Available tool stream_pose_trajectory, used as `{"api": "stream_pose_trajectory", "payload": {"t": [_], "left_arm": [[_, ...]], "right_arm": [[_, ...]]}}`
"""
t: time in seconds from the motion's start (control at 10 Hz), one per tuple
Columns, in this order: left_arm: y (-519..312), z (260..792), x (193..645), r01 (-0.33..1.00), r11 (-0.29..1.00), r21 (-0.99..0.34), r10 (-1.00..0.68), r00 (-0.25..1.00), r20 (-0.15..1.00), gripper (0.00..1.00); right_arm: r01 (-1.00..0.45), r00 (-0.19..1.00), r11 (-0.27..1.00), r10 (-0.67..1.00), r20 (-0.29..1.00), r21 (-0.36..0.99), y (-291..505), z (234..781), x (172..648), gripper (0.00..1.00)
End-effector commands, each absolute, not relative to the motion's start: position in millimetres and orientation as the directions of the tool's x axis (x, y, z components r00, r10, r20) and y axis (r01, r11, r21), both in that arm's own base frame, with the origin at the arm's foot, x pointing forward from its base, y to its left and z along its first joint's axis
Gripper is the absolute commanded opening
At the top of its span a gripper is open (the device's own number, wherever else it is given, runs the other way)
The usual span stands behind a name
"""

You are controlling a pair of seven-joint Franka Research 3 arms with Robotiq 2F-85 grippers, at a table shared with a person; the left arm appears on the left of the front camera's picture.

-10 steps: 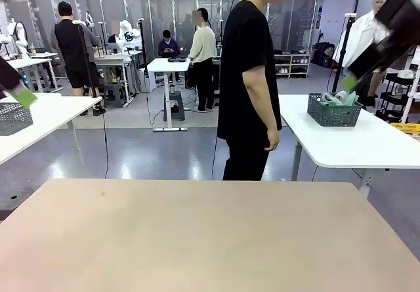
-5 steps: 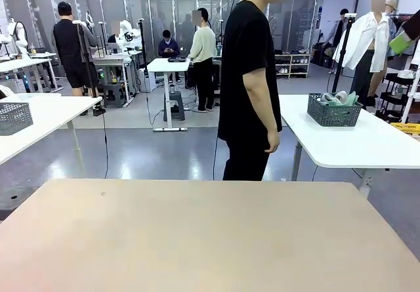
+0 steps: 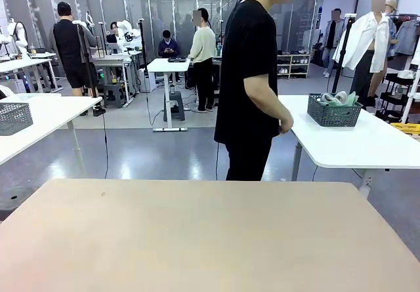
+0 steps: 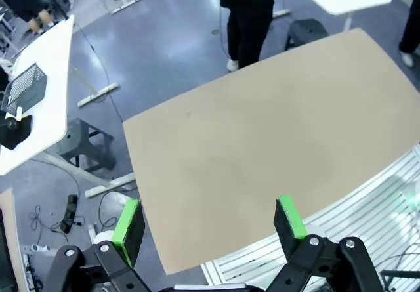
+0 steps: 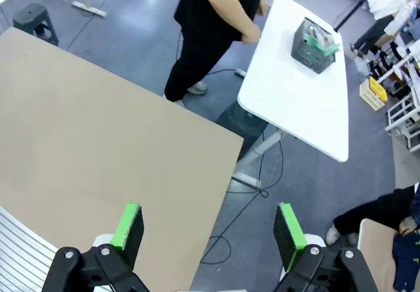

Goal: Fold the towels and place them in the basket.
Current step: When a person lays out a Towel with hook on the table, fold it in half twice.

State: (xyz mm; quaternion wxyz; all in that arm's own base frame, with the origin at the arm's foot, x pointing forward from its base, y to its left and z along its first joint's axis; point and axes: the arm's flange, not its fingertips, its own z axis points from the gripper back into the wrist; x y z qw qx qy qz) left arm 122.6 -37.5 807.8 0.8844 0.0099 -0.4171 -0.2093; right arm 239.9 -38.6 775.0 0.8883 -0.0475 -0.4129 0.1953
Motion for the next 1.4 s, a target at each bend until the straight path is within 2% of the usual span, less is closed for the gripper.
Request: {"api": "stream_pose_trajectory", "payload": {"t": [0.0,0.3,0.4,1.3], "left_arm": [[-32.3,806.3,108.1,0.307,0.933,0.189,-0.342,0.589,0.732,1.00],[-28.9,807.2,105.2,0.276,0.944,0.181,-0.314,0.587,0.746,1.00],[-28.6,809.2,116.4,0.316,0.930,0.189,-0.345,0.571,0.745,1.00],[-28.6,809.2,116.4,0.316,0.930,0.189,-0.345,0.571,0.745,1.00]], "right_arm": [[-0.263,0.608,0.935,0.353,0.711,-0.240,-53.8,763.6,224.5,1.00],[-0.238,0.617,0.941,0.337,0.711,-0.239,-62.9,759.6,215.2,1.00],[-0.264,0.599,0.936,0.349,0.720,-0.233,-61.0,768.4,220.3,1.00],[-0.264,0.599,0.936,0.349,0.720,-0.233,-61.0,768.4,220.3,1.00]]}}
